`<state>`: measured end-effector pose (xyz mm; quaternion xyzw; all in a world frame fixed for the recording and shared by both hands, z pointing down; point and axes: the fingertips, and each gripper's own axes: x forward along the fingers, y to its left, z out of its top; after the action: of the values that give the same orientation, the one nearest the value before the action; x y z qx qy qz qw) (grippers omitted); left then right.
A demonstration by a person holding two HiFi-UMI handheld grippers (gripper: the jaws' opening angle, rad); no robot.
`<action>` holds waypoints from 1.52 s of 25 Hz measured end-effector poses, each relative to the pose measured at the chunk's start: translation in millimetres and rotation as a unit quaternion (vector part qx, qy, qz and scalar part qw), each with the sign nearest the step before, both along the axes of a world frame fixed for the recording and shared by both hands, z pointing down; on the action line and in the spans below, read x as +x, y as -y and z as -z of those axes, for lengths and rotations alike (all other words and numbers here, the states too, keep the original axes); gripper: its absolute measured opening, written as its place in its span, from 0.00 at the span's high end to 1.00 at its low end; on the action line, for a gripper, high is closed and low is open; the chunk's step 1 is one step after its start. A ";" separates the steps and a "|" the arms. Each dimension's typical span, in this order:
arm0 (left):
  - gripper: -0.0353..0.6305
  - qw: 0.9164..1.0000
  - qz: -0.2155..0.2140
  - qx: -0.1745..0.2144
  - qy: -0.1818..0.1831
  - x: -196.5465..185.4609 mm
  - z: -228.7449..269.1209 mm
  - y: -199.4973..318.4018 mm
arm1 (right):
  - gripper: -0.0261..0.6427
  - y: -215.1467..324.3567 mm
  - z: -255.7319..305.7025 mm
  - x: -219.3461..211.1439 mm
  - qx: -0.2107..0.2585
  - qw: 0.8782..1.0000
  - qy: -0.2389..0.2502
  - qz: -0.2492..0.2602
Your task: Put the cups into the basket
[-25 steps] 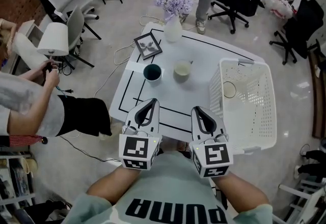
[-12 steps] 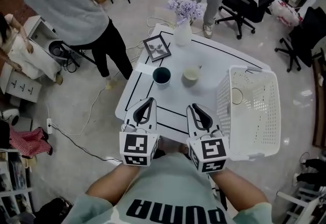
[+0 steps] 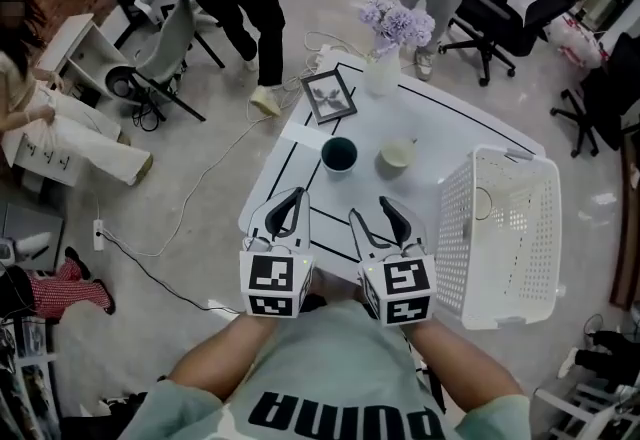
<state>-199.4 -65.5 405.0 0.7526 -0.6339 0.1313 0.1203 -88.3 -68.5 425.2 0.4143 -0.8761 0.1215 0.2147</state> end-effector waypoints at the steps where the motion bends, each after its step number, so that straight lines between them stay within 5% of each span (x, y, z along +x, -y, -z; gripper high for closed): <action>1: 0.94 1.000 0.001 -0.001 0.001 -2.8 -2.1 1.7 | 0.64 2.6 -3.5 -3.6 -0.002 1.000 -0.003 0.002; 23: 0.94 0.998 0.015 -0.053 -0.016 -44.6 -57.9 51.8 | 0.45 62.1 -68.6 -49.7 -0.053 0.997 -0.049 0.006; 38: 0.94 0.997 0.001 -0.072 0.004 -55.2 -85.0 85.7 | 0.38 99.0 -100.4 -65.8 -0.074 0.995 -0.063 0.001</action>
<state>-254.6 -151.2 490.0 0.7411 -0.6238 0.1794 0.1716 -154.1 -167.4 525.6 0.4035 -0.8499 0.1592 0.2990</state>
